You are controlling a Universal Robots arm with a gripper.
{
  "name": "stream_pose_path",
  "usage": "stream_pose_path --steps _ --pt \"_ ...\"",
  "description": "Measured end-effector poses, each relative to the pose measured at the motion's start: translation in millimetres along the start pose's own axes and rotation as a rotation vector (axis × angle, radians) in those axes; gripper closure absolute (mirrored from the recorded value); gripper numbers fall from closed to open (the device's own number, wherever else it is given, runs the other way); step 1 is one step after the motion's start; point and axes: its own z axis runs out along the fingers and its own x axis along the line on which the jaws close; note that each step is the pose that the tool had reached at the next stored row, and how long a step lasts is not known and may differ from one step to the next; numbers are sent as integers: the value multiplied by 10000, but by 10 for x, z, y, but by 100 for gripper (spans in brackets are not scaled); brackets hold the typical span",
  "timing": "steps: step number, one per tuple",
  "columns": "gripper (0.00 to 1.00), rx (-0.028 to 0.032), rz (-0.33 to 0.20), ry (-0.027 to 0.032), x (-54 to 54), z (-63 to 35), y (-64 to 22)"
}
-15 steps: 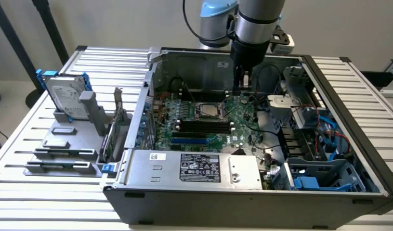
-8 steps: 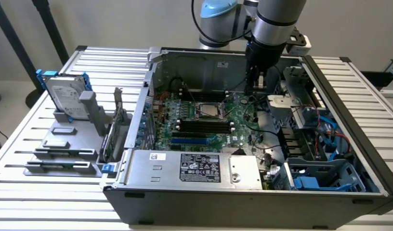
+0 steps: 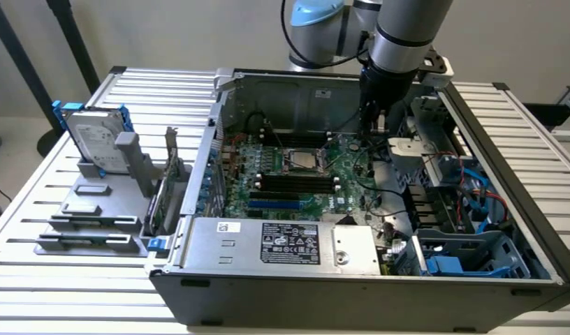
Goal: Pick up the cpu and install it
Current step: 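Close the cpu cover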
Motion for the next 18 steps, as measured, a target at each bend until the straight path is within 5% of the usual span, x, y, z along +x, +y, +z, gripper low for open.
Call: stream_pose_path --steps 12,15,18 --pt "89 36 8 0 -34 181 -50" --pt "89 207 37 8 -34 184 -60" --pt "89 495 92 34 -32 186 -63"
